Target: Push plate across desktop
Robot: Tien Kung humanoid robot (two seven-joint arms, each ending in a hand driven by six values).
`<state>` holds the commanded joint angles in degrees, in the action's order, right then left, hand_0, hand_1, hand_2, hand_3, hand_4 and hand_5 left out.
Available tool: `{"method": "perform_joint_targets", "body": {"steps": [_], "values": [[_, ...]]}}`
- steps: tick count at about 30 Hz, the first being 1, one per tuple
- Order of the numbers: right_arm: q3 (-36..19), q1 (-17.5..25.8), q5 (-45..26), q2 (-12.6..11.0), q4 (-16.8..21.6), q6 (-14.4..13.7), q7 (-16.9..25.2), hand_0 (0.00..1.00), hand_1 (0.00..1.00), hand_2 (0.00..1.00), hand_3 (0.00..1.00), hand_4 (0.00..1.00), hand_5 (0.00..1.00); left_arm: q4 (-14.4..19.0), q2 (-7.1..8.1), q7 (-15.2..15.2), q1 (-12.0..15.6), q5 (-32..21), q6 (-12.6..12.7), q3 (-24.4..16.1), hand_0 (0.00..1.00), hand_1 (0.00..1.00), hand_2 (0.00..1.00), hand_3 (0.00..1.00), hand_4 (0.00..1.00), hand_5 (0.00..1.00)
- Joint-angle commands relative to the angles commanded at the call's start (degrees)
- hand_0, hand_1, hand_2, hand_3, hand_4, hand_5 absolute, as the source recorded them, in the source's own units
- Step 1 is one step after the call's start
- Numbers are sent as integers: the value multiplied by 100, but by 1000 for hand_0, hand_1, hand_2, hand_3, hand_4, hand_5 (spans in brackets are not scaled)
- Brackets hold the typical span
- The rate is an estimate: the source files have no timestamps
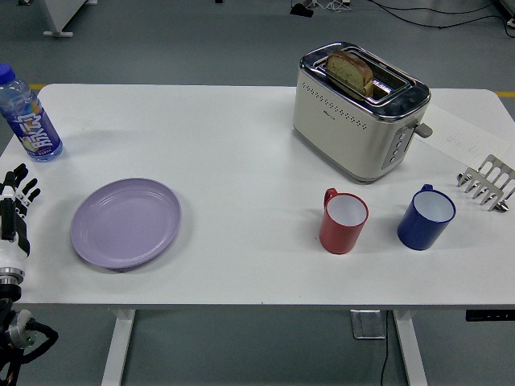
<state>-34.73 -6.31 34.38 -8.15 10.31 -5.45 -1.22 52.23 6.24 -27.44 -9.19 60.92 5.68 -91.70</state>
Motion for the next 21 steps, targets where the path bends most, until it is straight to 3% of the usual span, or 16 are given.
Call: {"method": "perform_joint_targets", "body": {"steps": [9, 21], "values": [[77, 5, -47, -10, 0, 10, 14, 656, 639, 715, 667, 252, 280, -50, -209, -31, 43, 178, -77, 22, 829, 881, 942, 870, 566, 998], [77, -5, -35, -27, 0, 19, 23, 656, 639, 715, 667, 252, 282, 73, -350, -59, 116, 130, -104, 168, 829, 882, 945, 872, 561, 998]]}}
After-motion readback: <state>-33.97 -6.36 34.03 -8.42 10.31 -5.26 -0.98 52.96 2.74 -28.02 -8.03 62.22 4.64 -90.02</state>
